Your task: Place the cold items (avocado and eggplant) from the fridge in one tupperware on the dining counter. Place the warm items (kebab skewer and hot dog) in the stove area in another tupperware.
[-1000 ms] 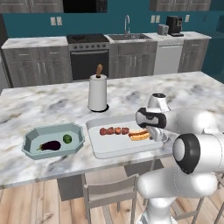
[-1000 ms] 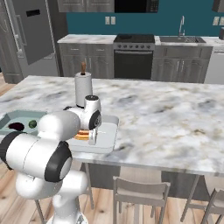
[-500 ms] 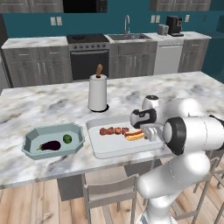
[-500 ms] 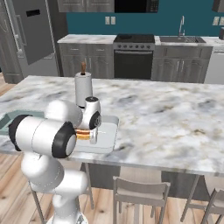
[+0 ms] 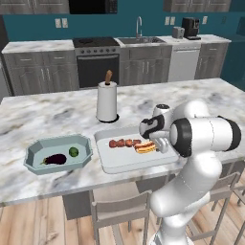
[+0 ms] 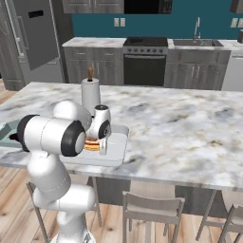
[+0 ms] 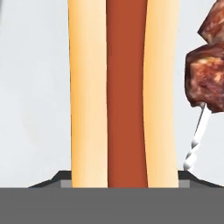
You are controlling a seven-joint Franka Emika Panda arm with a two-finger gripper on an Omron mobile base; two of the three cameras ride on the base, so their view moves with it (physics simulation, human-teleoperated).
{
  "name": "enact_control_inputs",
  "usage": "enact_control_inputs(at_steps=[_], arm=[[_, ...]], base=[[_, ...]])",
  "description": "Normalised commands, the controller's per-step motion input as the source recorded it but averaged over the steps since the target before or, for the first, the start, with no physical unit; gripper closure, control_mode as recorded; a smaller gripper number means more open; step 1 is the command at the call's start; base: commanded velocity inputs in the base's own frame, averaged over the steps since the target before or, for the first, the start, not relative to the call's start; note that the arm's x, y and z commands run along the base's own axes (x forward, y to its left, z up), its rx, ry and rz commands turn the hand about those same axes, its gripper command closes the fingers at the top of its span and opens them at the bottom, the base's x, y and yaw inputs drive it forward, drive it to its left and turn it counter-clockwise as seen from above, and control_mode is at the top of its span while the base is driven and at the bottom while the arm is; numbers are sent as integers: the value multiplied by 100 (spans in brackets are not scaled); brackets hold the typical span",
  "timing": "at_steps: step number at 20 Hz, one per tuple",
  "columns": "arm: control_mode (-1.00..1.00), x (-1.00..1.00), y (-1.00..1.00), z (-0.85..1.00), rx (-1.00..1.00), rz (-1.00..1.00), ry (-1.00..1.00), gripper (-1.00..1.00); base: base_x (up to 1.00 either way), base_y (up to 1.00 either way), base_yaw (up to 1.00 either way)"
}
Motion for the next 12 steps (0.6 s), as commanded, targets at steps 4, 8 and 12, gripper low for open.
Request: enact_control_inputs(at_steps=[4,8,12], arm=[[-100,0,0,0,0,1,15,-100],[-100,0,0,0,0,0,1,-100],[-100,0,0,5,-2,0,0,-100]], base=[[0,0,0],[0,0,0],[0,0,0]])
